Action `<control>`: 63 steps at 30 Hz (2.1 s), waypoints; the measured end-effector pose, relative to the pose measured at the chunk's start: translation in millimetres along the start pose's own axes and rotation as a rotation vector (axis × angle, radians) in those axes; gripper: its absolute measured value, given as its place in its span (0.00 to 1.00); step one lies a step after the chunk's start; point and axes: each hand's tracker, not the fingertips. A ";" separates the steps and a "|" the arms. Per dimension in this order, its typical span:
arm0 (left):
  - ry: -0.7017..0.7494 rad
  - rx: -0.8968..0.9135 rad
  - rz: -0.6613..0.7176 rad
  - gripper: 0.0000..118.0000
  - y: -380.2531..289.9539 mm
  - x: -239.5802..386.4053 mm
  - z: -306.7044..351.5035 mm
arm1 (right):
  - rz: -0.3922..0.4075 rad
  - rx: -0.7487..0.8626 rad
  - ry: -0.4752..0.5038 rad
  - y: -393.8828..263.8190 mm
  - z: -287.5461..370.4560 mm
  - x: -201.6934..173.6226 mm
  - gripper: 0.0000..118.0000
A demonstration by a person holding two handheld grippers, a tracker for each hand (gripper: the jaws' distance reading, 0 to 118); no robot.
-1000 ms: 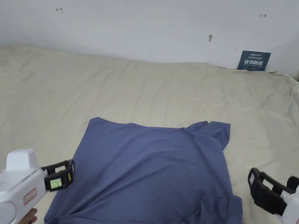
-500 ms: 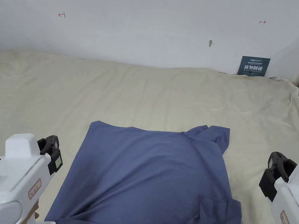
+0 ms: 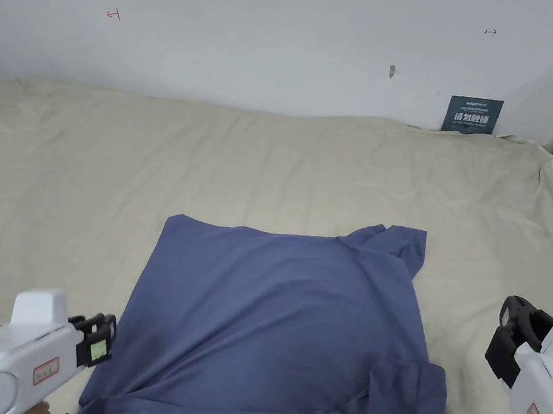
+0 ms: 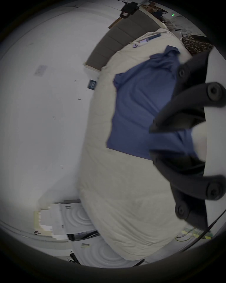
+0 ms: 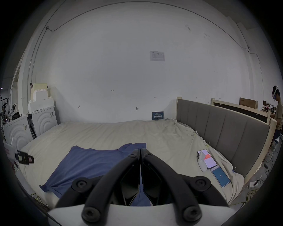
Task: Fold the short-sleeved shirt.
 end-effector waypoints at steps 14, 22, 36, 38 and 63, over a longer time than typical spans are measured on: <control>0.130 -0.266 -0.024 0.61 -72.0 -29.1 -63.5 | 0.017 -0.098 0.002 -27.2 -4.9 8.8 0.00; 0.065 -0.309 -0.024 0.02 -80.7 -25.9 -69.2 | 0.000 -0.176 -0.003 -42.0 -12.7 19.2 0.00; 0.018 -0.210 0.022 0.01 -47.6 -34.3 -44.2 | -0.108 -0.659 0.040 -151.4 -57.2 36.5 0.58; 0.008 -0.202 0.032 0.01 -46.5 -35.5 -43.5 | -0.117 -0.676 0.056 -163.8 -57.0 33.3 0.55; 0.026 -0.107 0.025 0.01 32.6 -30.2 -84.0 | -0.134 -0.467 0.136 -78.4 -109.1 40.0 0.02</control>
